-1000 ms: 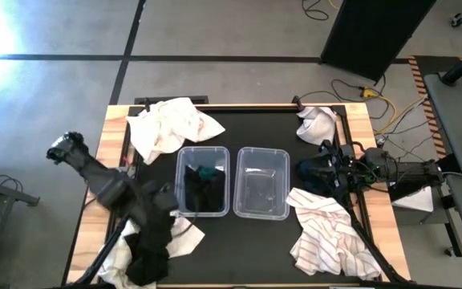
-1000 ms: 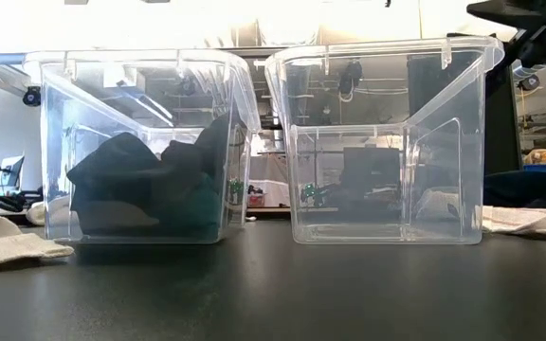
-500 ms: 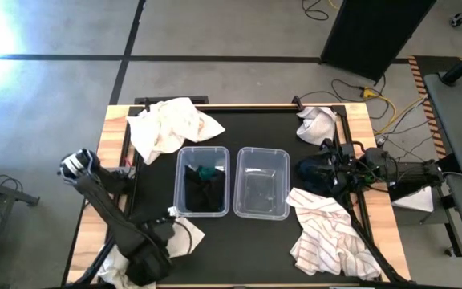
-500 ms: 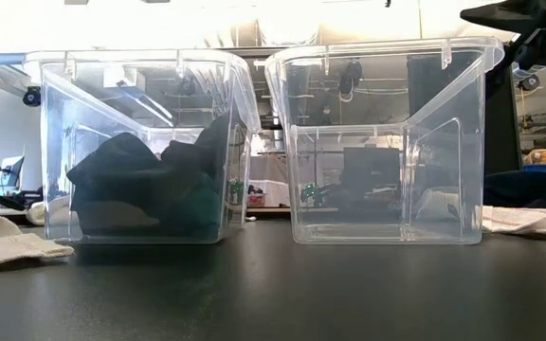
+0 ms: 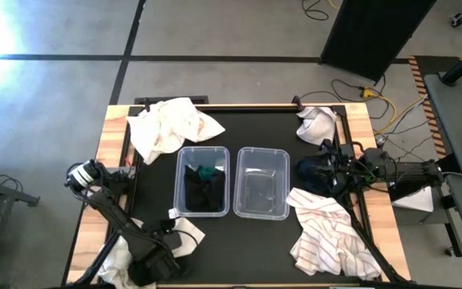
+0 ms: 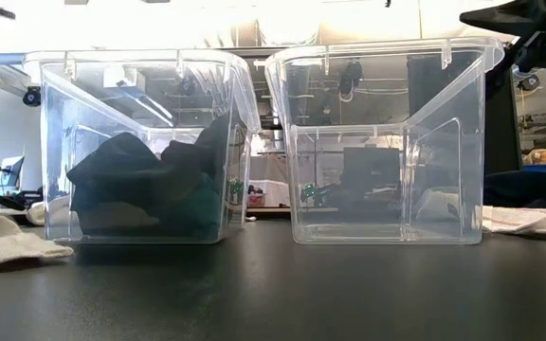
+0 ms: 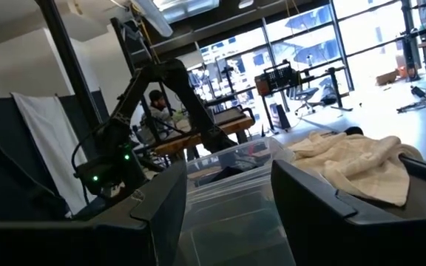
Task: Sort towels by color in basket
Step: Put the black towel into the left transparent bin
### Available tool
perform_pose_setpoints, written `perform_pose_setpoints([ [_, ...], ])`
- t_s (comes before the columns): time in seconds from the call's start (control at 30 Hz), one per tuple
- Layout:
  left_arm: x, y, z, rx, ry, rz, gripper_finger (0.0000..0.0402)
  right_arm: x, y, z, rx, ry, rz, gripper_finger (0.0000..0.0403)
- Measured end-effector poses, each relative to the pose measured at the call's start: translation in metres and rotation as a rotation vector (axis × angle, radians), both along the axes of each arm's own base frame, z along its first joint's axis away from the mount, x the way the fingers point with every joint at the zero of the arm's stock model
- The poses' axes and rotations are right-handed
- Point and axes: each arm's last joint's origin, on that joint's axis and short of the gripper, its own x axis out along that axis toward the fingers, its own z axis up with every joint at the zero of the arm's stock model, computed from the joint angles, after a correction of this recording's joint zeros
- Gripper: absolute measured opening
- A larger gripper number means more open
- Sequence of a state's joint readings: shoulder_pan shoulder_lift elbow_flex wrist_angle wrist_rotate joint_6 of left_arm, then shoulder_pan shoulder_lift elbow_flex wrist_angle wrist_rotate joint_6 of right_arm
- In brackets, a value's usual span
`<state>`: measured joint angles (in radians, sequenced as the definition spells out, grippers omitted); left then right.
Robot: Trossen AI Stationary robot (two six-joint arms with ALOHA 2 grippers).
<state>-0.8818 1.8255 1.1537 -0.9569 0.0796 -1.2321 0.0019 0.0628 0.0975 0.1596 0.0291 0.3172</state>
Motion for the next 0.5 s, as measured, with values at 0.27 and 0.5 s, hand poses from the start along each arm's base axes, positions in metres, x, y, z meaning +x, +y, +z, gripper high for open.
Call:
perform_pose_setpoints([
  [0.27,-0.004,0.005,0.002,0.013,0.006,-0.045,0.0014,0.000,0.000,-0.001,-0.003,0.007,0.000,0.0189],
  [0.5,-0.005,0.011,0.077,0.073,-0.101,-0.042,0.0005,0.000,0.000,-0.002,-0.003,0.014,0.000,0.0185],
])
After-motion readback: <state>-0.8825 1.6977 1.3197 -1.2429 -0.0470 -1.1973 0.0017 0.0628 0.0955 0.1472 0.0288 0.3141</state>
